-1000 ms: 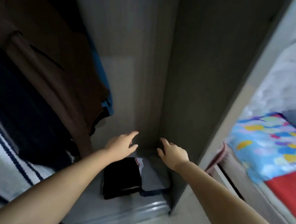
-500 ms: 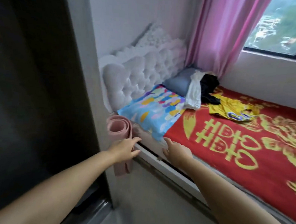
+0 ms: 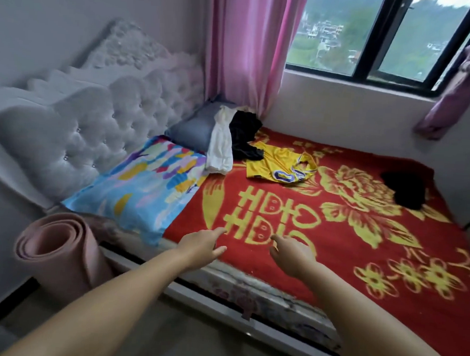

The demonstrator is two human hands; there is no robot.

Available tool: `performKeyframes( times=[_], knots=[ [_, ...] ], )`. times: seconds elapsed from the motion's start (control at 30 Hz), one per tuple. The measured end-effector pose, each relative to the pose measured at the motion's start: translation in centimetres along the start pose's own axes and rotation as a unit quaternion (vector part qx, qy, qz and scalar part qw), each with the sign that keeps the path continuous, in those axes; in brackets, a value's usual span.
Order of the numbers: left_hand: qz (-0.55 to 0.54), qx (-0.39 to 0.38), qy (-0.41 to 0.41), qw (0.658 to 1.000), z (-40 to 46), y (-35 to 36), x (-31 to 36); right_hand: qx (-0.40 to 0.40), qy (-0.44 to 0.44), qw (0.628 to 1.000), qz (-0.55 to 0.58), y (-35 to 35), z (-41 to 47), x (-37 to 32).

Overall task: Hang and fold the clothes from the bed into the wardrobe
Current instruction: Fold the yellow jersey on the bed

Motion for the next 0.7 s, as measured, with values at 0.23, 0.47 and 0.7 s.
performKeyframes(
  times=[0.23, 0.47, 0.7],
  knots=[
    [0.020, -0.033, 0.018, 0.999, 11.8, 1.6, 3.6, -0.006, 0.048, 0.998, 0.031, 1.2, 5.9, 9.8],
    [0.038, -0.095, 0.041, 0.994, 29.9, 4.2, 6.3, -0.018, 0.121, 0.990, 0.069, 2.2, 15.9, 19.5],
    [0.065, -0.146, 0.112, 0.981, 45.2, 5.5, 13.9, -0.024, 0.207, 0.970, 0.123, 2.2, 23.6, 31.1]
  ],
)
Point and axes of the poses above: each hand's wrist, its own z-axis towards the middle knuckle, its own y-axis out of the palm, x = y × z, the point moved 9 cm from there along z, towards the middle knuckle, and after that the axes turned 12 degrees about -y, right-handed, at the moved point
